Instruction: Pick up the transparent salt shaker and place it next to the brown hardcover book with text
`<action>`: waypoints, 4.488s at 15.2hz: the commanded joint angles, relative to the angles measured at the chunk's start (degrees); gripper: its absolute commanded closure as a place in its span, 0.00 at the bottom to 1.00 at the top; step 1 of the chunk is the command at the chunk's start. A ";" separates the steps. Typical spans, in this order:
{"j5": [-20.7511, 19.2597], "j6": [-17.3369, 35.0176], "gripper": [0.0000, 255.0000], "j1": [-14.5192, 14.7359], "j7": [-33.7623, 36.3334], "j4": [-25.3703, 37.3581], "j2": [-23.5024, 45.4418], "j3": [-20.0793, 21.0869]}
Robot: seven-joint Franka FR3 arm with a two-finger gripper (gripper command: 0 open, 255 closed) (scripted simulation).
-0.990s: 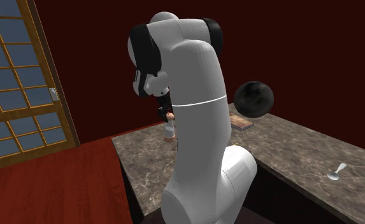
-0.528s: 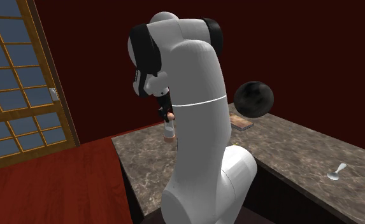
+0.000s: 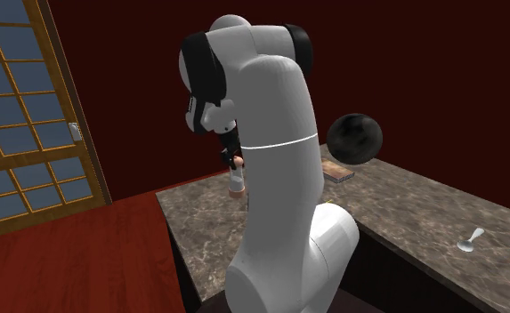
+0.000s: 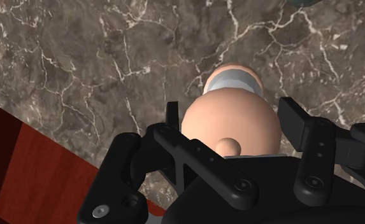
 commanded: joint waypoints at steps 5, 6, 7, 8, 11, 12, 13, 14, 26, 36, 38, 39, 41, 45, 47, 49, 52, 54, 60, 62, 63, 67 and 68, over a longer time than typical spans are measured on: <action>-0.36 -3.92 1.00 0.31 -0.59 1.98 -2.11 -0.17; -0.41 -4.59 1.00 0.36 -0.70 2.35 -2.44 -0.20; -0.46 -5.27 1.00 0.41 -0.81 2.73 -2.76 -0.22; -0.51 -5.95 1.00 0.46 -0.92 3.13 -3.07 -0.24; -0.63 -8.01 1.00 0.58 -1.26 4.40 -3.93 -0.28; -0.66 -8.69 1.00 0.62 -1.38 4.85 -4.20 -0.30; -0.69 -9.38 1.00 0.66 -1.50 5.31 -4.45 -0.31; -0.72 -10.08 1.00 0.70 -1.63 5.78 -4.69 -0.32; -0.78 -18.54 1.00 0.98 -3.35 12.57 -6.67 -0.38; -0.44 -25.88 1.00 0.97 -5.15 19.92 -6.87 -0.43; -0.33 -27.39 1.00 0.93 -5.56 21.61 -6.74 -0.45; -0.26 -28.15 1.00 0.90 -5.77 22.48 -6.65 -0.47; -0.12 -29.69 1.00 0.84 -6.21 24.30 -6.41 -0.49; 0.23 -32.85 1.00 0.64 -7.14 28.22 -5.73 -0.57; 0.45 -34.47 1.00 0.50 -7.65 30.34 -5.28 -0.62; 0.21 -34.24 1.00 -0.06 -8.67 29.61 -6.11 -1.06; -0.56 -32.34 1.00 -1.74 -11.50 26.23 -8.61 -2.41; -0.95 -31.19 1.00 -2.95 -13.51 24.44 -9.95 -3.37; -1.40 -28.12 1.00 -6.88 -20.21 21.03 -12.43 -6.58; -1.25 -27.20 1.00 -8.31 -22.67 20.51 -12.73 -7.74; -1.11 -26.76 1.00 -9.04 -23.95 20.36 -12.77 -8.34; -0.04 -25.11 1.00 -12.17 -29.35 20.50 -12.26 -10.77; 0.37 -24.73 1.00 -12.99 -30.77 20.72 -11.95 -11.40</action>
